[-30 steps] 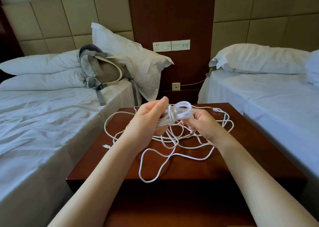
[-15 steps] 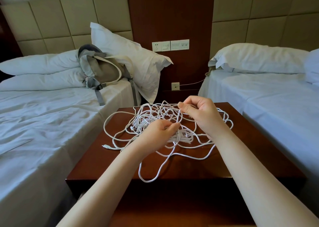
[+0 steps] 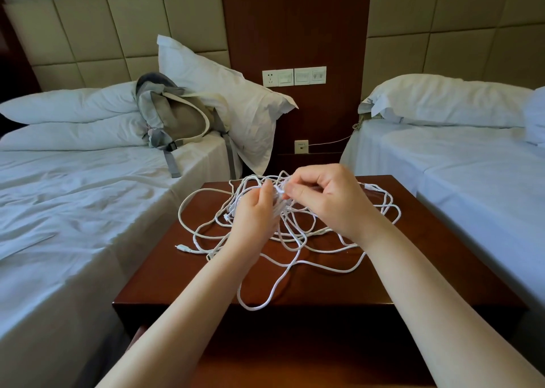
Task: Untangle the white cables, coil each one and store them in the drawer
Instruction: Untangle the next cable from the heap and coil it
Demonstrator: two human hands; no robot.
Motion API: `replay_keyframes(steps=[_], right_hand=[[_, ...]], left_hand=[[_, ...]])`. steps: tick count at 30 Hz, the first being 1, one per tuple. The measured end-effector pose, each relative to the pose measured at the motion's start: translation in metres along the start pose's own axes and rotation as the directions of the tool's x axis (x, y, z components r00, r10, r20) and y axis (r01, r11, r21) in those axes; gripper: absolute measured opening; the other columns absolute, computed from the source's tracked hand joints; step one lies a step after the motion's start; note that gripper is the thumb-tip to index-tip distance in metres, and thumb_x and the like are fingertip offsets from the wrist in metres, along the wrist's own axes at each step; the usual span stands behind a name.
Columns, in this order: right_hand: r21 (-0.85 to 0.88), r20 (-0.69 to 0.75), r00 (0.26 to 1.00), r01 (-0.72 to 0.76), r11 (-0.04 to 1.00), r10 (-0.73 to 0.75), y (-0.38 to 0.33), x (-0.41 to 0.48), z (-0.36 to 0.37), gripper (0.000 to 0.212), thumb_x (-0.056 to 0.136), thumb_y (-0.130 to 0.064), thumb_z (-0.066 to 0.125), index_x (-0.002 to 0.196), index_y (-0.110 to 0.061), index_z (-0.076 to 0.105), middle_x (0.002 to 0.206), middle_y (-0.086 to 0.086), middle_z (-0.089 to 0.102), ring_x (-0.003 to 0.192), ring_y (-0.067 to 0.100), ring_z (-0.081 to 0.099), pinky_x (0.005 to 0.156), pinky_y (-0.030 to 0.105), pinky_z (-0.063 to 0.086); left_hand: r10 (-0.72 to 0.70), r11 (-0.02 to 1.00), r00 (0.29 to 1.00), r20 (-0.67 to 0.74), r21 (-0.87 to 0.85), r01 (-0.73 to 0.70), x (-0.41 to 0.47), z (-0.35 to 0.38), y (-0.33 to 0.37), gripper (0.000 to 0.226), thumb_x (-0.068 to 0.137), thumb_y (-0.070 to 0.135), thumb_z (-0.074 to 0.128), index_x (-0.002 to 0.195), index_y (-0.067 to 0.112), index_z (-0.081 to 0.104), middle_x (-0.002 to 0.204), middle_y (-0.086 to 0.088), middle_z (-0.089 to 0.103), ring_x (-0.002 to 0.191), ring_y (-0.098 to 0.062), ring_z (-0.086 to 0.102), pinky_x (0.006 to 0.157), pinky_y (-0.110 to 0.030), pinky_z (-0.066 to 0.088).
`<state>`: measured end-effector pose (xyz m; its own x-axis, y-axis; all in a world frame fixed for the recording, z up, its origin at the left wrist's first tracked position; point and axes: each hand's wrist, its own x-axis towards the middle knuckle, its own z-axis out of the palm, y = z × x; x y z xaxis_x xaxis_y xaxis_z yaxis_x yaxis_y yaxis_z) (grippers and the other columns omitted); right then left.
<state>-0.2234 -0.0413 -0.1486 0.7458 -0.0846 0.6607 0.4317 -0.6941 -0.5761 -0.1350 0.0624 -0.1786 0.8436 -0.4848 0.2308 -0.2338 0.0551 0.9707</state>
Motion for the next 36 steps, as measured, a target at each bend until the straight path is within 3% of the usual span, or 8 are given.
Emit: replay_keyframes(steps=[8, 10, 14, 17, 22, 25, 29, 36], right_hand=[[0.062, 0.115, 0.992, -0.065, 0.996, 0.058, 0.007, -0.003, 0.009, 0.014, 0.088, -0.012, 0.064, 0.082, -0.008, 0.076, 0.073, 0.013, 0.069, 0.073, 0.033, 0.063, 0.068, 0.044, 0.049], [0.062, 0.136, 0.987, -0.098, 0.993, 0.089, 0.010, -0.004, 0.011, 0.014, 0.088, -0.014, 0.065, 0.082, -0.011, 0.077, 0.071, 0.010, 0.070, 0.071, 0.029, 0.064, 0.067, 0.041, 0.051], [0.114, 0.167, 0.960, -0.246, 0.963, 0.225, 0.020, -0.004, 0.007, 0.016, 0.090, -0.011, 0.062, 0.082, -0.005, 0.074, 0.050, -0.014, 0.057, 0.050, 0.001, 0.051, 0.054, 0.012, 0.037], [0.082, 0.157, 0.955, -0.265, 0.961, 0.250, 0.026, -0.005, 0.000, 0.021, 0.091, -0.014, 0.059, 0.076, -0.010, 0.072, 0.049, -0.010, 0.047, 0.049, 0.009, 0.040, 0.052, 0.023, 0.032], [0.043, 0.063, 0.957, -0.284, 0.958, 0.282, 0.033, -0.005, -0.015, 0.018, 0.091, -0.017, 0.059, 0.077, -0.012, 0.069, 0.050, -0.011, 0.050, 0.046, 0.002, 0.039, 0.049, 0.011, 0.031], [-0.004, 0.059, 0.967, -0.248, 0.969, 0.247, 0.039, -0.005, -0.018, 0.009, 0.089, -0.013, 0.064, 0.082, -0.013, 0.069, 0.059, 0.004, 0.051, 0.053, 0.006, 0.039, 0.052, 0.016, 0.033], [-0.062, 0.048, 0.972, -0.226, 0.972, 0.229, 0.037, -0.003, -0.025, 0.012, 0.087, -0.015, 0.066, 0.078, -0.023, 0.068, 0.067, -0.015, 0.064, 0.067, -0.002, 0.058, 0.065, 0.011, 0.045], [-0.161, 0.082, 0.960, -0.254, 0.954, 0.269, 0.023, -0.003, -0.026, 0.011, 0.088, -0.023, 0.063, 0.083, -0.016, 0.069, 0.078, 0.010, 0.064, 0.077, 0.027, 0.058, 0.064, 0.030, 0.046]], left_hand=[[0.081, 0.992, 0.988, -0.134, -0.090, -0.093, 0.006, -0.017, 0.015, 0.035, 0.100, 0.034, 0.037, 0.081, 0.009, 0.051, 0.053, -0.005, 0.033, 0.043, -0.013, 0.031, 0.040, -0.023, 0.026], [0.106, 0.987, 0.987, -0.123, -0.111, -0.120, 0.004, -0.018, 0.017, 0.035, 0.100, 0.034, 0.037, 0.081, 0.008, 0.052, 0.051, -0.001, 0.033, 0.042, -0.012, 0.030, 0.041, -0.024, 0.026], [0.135, 0.970, 0.989, -0.063, -0.196, -0.145, 0.000, -0.019, 0.021, 0.039, 0.101, 0.030, 0.036, 0.071, 0.007, 0.048, 0.049, 0.002, 0.037, 0.039, -0.009, 0.031, 0.039, -0.021, 0.026], [0.175, 0.936, 0.983, 0.047, -0.317, -0.151, -0.002, -0.019, 0.028, 0.036, 0.101, 0.025, 0.035, 0.071, 0.009, 0.044, 0.046, 0.004, 0.035, 0.037, -0.007, 0.027, 0.037, -0.019, 0.020], [0.184, 0.947, 0.948, 0.260, -0.304, -0.101, -0.004, -0.018, 0.026, 0.047, 0.099, 0.024, 0.038, 0.057, 0.021, 0.060, 0.046, 0.004, 0.037, 0.035, -0.005, 0.027, 0.034, -0.017, 0.021], [0.180, 0.974, 0.883, 0.433, -0.203, -0.099, -0.007, -0.017, 0.024, 0.045, 0.095, 0.026, 0.039, 0.056, 0.024, 0.062, 0.044, 0.004, 0.038, 0.035, -0.005, 0.027, 0.035, -0.016, 0.021], [0.098, 0.993, 0.838, 0.536, -0.002, -0.115, -0.009, -0.016, 0.021, 0.031, 0.089, 0.033, 0.046, 0.072, 0.010, 0.059, 0.045, 0.005, 0.036, 0.037, -0.007, 0.025, 0.038, -0.019, 0.019], [0.001, 0.864, 0.939, 0.344, 0.473, -0.174, -0.005, -0.013, 0.015, 0.036, 0.097, 0.033, 0.045, 0.073, 0.008, 0.053, 0.053, 0.001, 0.036, 0.043, -0.009, 0.030, 0.039, -0.014, 0.026]])
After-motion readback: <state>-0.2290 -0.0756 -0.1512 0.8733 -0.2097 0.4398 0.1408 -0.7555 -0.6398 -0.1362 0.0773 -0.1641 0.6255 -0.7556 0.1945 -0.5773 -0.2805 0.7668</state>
